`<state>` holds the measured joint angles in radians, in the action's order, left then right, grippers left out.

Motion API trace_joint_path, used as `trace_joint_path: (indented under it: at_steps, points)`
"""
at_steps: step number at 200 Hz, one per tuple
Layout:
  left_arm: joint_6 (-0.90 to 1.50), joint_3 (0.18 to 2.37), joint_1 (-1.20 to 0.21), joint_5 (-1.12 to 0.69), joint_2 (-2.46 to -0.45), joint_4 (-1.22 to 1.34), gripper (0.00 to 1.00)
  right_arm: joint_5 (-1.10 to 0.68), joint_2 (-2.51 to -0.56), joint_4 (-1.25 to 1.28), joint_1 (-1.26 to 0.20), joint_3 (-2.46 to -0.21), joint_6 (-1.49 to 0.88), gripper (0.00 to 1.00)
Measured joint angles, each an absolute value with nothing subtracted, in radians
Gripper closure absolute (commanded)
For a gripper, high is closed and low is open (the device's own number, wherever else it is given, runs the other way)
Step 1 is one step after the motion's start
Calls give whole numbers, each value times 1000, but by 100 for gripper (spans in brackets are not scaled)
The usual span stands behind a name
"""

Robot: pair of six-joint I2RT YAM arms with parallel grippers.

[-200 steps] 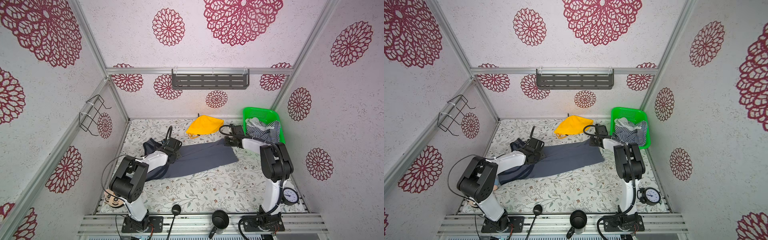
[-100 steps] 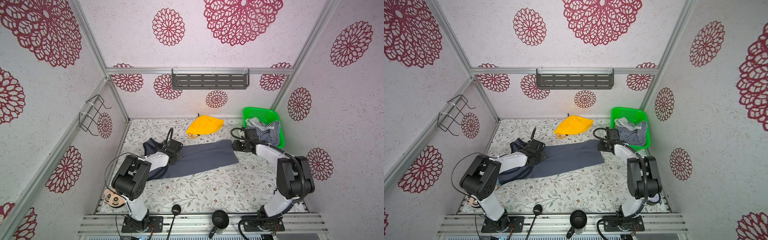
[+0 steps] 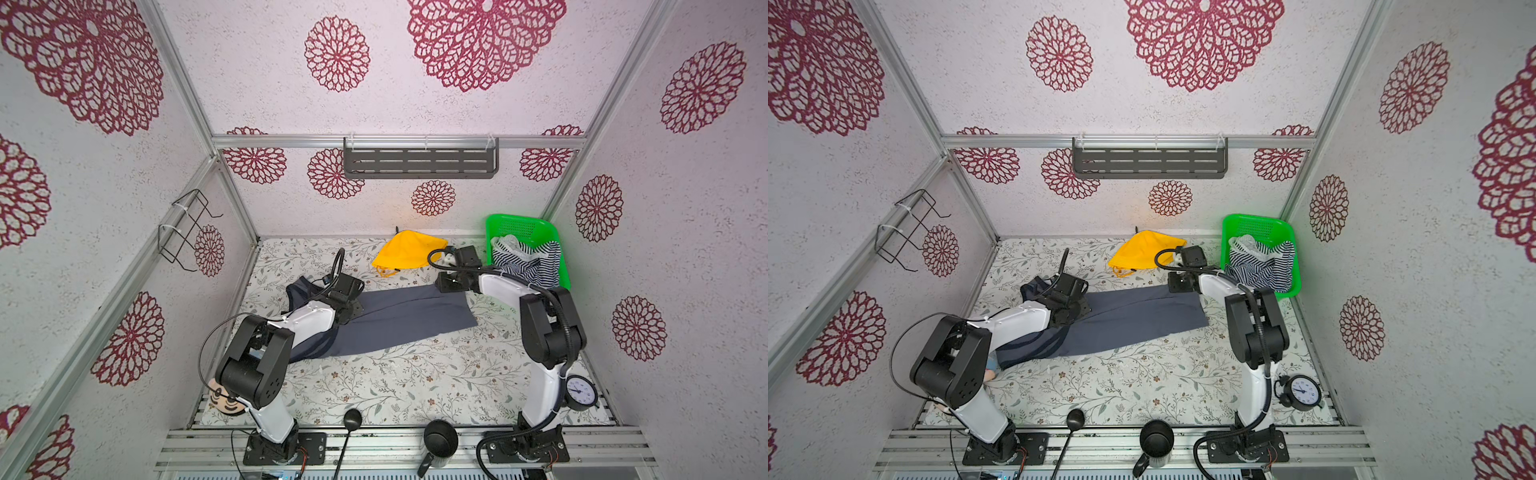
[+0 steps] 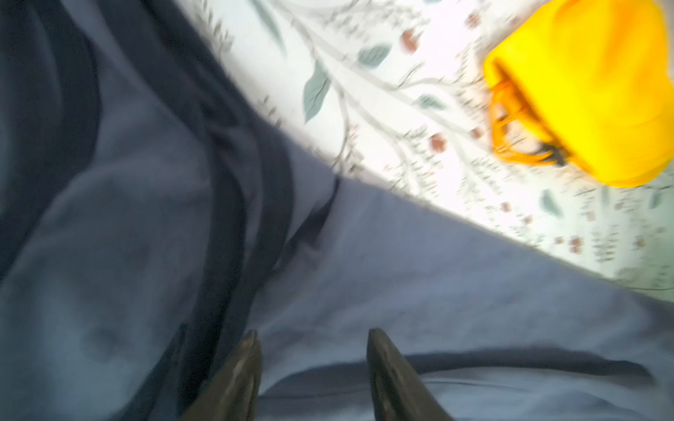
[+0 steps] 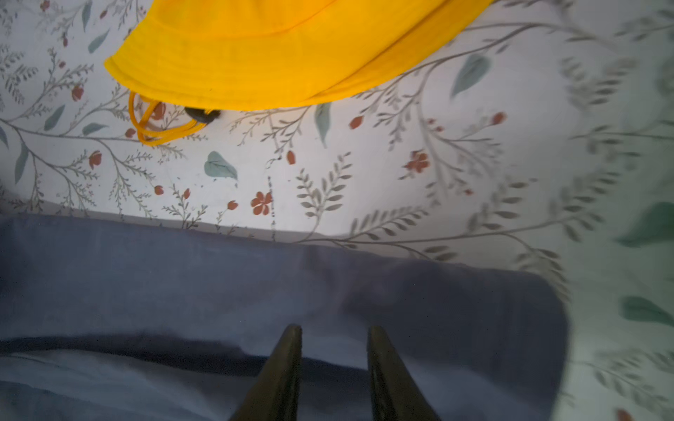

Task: Fold and stack tank tops
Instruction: Smooth out the tank top at the center of the table.

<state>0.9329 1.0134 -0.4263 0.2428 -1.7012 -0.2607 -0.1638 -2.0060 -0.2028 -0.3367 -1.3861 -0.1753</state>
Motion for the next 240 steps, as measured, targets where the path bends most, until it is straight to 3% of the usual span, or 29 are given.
trace_joint_path:
  at_steps: [92,180,240]
  points:
    - [884,1121,-425,238,-1696,-274,48,-201,-1861,-117,-365,-1070,-79,67]
    - [997,1210,-551,125,-1873,-175,48,-255,-1809,-127,-330,-1099,-246,67]
    - [1064,1254,-657,57,-2025,-133,49,-212,-1760,-87,-220,-1035,-342,66]
